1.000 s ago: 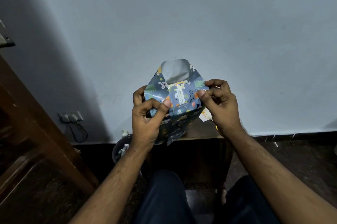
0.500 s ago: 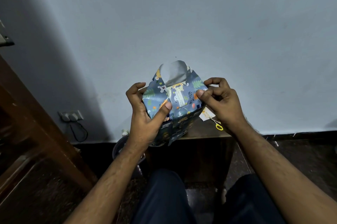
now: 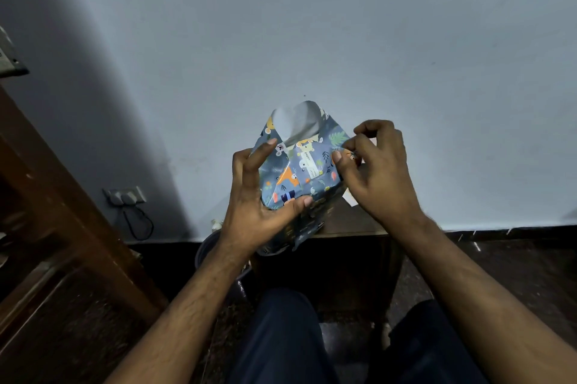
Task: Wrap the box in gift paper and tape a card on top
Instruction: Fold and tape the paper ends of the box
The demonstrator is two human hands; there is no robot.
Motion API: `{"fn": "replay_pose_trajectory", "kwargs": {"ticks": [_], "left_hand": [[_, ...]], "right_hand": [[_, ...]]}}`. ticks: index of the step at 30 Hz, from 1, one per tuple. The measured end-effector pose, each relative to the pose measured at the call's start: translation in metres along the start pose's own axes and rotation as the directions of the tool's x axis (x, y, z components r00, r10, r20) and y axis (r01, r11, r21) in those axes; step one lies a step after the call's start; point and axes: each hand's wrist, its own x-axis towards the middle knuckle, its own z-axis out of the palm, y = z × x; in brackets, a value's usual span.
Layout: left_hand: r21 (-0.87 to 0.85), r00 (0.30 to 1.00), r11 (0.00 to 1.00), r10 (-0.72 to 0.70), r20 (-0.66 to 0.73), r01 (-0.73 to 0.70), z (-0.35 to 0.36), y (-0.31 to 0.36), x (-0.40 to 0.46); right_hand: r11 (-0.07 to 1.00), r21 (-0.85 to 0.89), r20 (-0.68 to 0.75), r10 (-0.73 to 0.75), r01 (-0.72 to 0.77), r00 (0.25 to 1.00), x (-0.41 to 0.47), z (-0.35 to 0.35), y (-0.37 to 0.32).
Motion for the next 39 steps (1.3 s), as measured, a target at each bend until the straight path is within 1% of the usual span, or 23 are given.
{"fn": "replay_pose_trajectory", "kwargs": {"ticks": [1, 2, 4, 6, 7, 9, 11, 13, 15, 16, 19, 21, 22, 24, 27, 30, 32, 33, 36, 37, 39], "left_hand": [[-0.005, 1.0, 1.0, -0.004, -0.005, 0.004, 0.0, -0.001, 0.001], [-0.021, 1.0, 1.0, -0.017, -0.004, 0.017, 0.0, -0.002, 0.002], [-0.069, 0.999, 0.996, -0.047, 0.01, 0.048, 0.0, -0.003, 0.003], [-0.086, 0.999, 0.995, -0.048, 0.019, 0.05, -0.002, -0.002, 0.004], [-0.073, 0.999, 0.996, -0.038, 0.028, 0.04, -0.003, -0.002, 0.004], [-0.03, 0.999, 0.999, -0.021, 0.048, 0.023, -0.005, -0.001, 0.003], [-0.016, 0.999, 1.0, -0.015, 0.05, 0.016, -0.006, 0.001, 0.001], [-0.01, 0.999, 1.0, 0.024, 0.043, -0.023, -0.007, 0.003, 0.0], [-0.011, 0.996, 0.997, 0.074, 0.044, -0.073, -0.007, 0.004, 0.0], [-0.015, 0.995, 0.996, 0.086, 0.04, -0.086, -0.006, 0.005, 0.001], [-0.004, 0.994, 0.995, 0.102, 0.036, -0.102, -0.005, 0.006, 0.0], [0.02, 0.993, 0.994, 0.11, 0.052, -0.111, -0.004, 0.005, -0.002], [0.025, 0.992, 0.994, 0.107, 0.062, -0.109, -0.004, 0.005, -0.002], [0.039, 0.992, 0.994, 0.099, 0.082, -0.102, -0.006, 0.004, -0.002], [0.068, 0.989, 0.992, 0.1, 0.113, -0.108, -0.009, 0.004, 0.001], [0.079, 0.989, 0.991, 0.094, 0.115, -0.104, -0.011, 0.005, 0.006], [0.082, 0.994, 0.993, 0.082, 0.07, -0.088, -0.014, 0.002, 0.008], [0.077, 0.997, 0.994, 0.069, 0.041, -0.072, -0.016, 0.0, 0.008], [0.057, 0.999, 0.998, 0.024, -0.03, -0.022, -0.021, -0.005, 0.007], [0.042, 0.999, 0.999, 0.012, -0.037, -0.01, -0.021, -0.007, 0.007], [0.008, 0.999, 1.0, -0.004, -0.034, 0.004, -0.02, -0.008, 0.006]], "right_hand": [[0.992, -0.117, 0.002, -0.043, 0.043, 0.999, 0.002, 0.001, -0.005], [0.98, -0.183, 0.024, -0.069, 0.072, 0.997, 0.004, 0.001, -0.009], [0.973, -0.209, 0.086, -0.083, 0.1, 0.993, 0.011, 0.002, -0.014], [0.974, -0.187, 0.148, -0.103, 0.13, 0.984, 0.019, 0.0, -0.016], [0.978, -0.154, 0.197, -0.112, 0.144, 0.974, 0.025, -0.003, -0.018], [0.99, -0.035, 0.338, -0.115, 0.134, 0.934, 0.035, -0.008, -0.022], [0.992, 0.11, 0.462, -0.107, 0.062, 0.88, 0.042, -0.013, -0.025], [0.976, 0.218, 0.509, -0.087, -0.03, 0.856, 0.047, -0.017, -0.023], [0.962, 0.266, 0.478, -0.081, -0.056, 0.875, 0.047, -0.018, -0.021], [0.965, 0.262, 0.445, -0.096, -0.027, 0.891, 0.045, -0.017, -0.02], [0.967, 0.176, 0.297, -0.231, 0.185, 0.926, 0.035, -0.009, -0.019], [0.941, 0.088, 0.201, -0.337, 0.326, 0.92, 0.033, -0.007, -0.017], [0.924, 0.028, 0.163, -0.38, 0.381, 0.91, 0.034, -0.007, -0.017], [0.905, -0.053, 0.108, -0.416, 0.423, 0.903, 0.036, -0.007, -0.016], [0.927, -0.043, 0.067, -0.368, 0.372, 0.927, 0.037, -0.009, -0.017], [0.971, 0.069, 0.116, -0.236, 0.229, 0.965, 0.035, -0.015, -0.018], [0.974, 0.162, 0.143, -0.183, 0.159, 0.973, 0.03, -0.018, -0.013], [0.97, 0.199, 0.132, -0.169, 0.141, 0.977, 0.026, -0.018, -0.01], [0.977, 0.197, 0.1, -0.102, 0.081, 0.99, 0.018, -0.014, 0.003], [0.978, 0.203, 0.115, -0.064, 0.04, 0.991, 0.017, -0.012, 0.007], [0.961, 0.269, 0.173, 0.014, -0.061, 0.985, 0.014, -0.01, 0.009]]}}
